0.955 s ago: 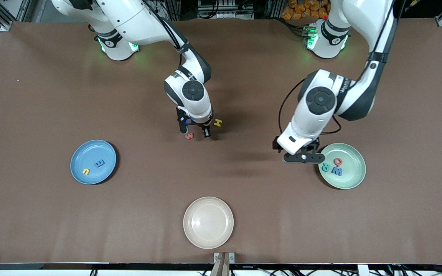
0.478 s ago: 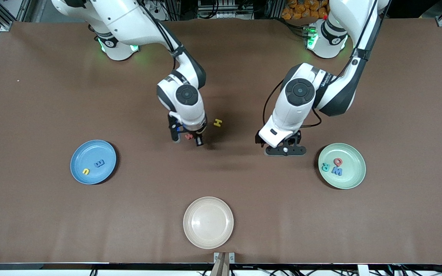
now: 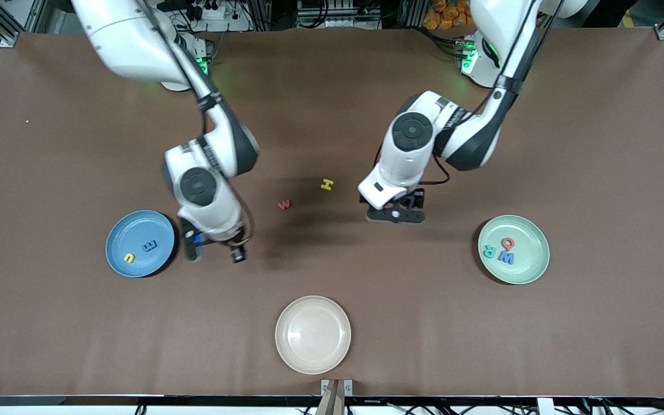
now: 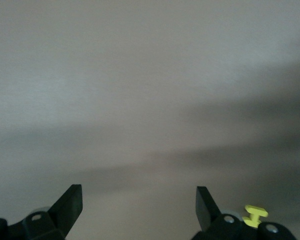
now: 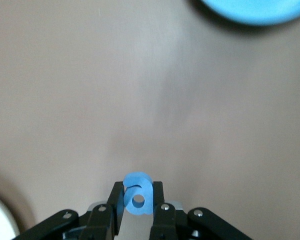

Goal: Sort upper and lower case letters into plates
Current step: 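Drop the a on the blue plate while the left gripper grasps the H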

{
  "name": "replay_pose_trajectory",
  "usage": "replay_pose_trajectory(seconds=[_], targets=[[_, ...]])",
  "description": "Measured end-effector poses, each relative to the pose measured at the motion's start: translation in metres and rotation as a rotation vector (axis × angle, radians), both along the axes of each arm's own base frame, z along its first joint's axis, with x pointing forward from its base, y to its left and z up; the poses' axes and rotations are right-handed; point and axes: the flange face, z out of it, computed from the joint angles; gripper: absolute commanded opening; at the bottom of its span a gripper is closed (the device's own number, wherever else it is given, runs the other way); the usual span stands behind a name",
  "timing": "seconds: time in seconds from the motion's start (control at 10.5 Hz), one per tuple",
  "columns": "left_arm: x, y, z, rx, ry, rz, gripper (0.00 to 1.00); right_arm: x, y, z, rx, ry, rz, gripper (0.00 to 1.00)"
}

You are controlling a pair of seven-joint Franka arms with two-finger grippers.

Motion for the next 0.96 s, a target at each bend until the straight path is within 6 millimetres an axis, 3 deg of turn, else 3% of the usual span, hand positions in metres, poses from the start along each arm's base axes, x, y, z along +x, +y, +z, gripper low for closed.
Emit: replay_pose_trajectory(seconds=[0.29, 0.57, 0.76, 0.96], targets=[[-0.029, -0.057, -0.018, -0.019, 0.004, -0.167, 1.00, 0.020, -0.097, -0.006, -0.018, 0.099, 0.138, 0.00], [-0.072, -0.115, -0.060, -0.007, 0.027, -0.303, 1.00, 0.024, -0.182, -0.014, -0.012, 0.200, 0.282, 0.00], [-0.096, -0.134, -0.087, 0.003, 0.040, -0.368, 1.00, 0.016, -0.212, -0.030, 0.000, 0.239, 0.380, 0.00], [-0.104, -0.138, -0.106, 0.018, 0.058, -0.406, 1.00, 0.012, -0.241, -0.039, 0.011, 0.240, 0.467, 0.00]])
